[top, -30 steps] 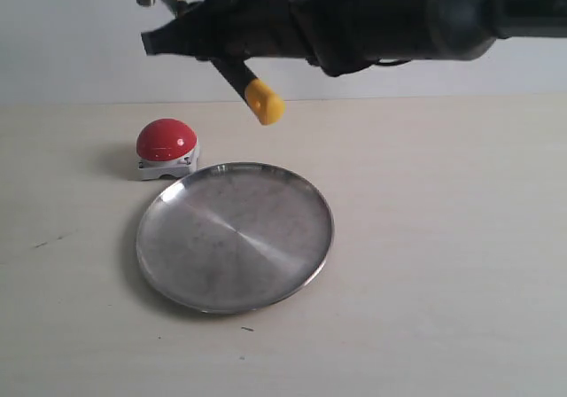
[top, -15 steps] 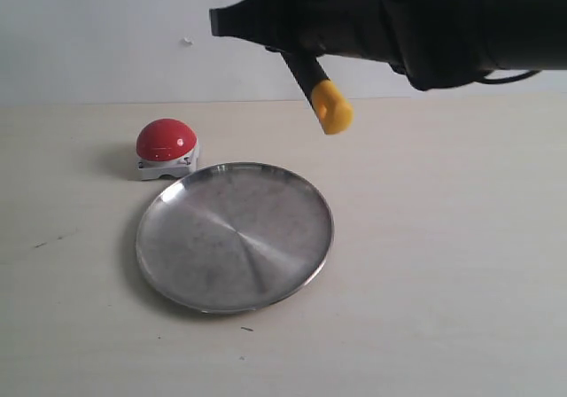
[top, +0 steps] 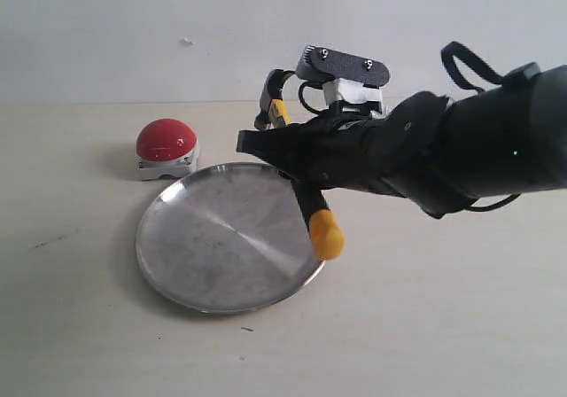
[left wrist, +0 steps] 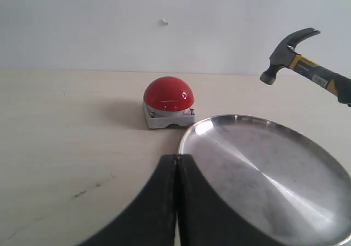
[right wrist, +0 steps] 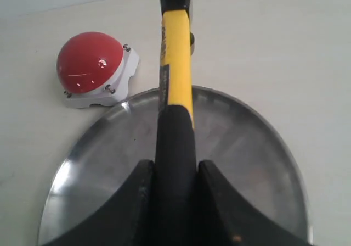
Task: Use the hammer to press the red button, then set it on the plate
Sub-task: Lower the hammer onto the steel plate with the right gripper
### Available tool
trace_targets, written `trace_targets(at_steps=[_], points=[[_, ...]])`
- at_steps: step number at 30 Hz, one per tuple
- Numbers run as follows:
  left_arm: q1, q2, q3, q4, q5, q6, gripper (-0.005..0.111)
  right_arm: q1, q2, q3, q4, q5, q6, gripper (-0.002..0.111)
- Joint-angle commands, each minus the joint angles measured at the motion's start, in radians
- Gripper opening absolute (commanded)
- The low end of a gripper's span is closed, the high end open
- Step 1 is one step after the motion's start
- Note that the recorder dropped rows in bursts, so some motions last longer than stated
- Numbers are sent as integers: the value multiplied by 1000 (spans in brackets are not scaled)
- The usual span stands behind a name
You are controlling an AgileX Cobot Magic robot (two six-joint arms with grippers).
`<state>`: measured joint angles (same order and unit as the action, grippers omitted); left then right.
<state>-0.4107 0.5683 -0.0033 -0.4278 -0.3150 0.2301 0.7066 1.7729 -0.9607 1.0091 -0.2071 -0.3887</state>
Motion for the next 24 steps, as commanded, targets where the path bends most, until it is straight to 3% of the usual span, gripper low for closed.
trace_targets(at_steps=[1,5,8,13,18,24], points=[[2,-5,3,4,-3,-1,0,105,-13,40,-84,-311,117,0],[2,-5,3,4,-3,-1,0,211,-13,84,-69,-520,220,0],[2,-5,3,4,-3,-1,0,246,3,86,-74,-550,337,0],[2,-5,3,4,-3,2,0,248,111,84,-218,-586,711,0],[2,-5,3,4,-3,2,0,248,245,84,-374,-756,1051,0],[2,-5,3,4,-3,2,0,233,359,77,-446,-887,1199,0]])
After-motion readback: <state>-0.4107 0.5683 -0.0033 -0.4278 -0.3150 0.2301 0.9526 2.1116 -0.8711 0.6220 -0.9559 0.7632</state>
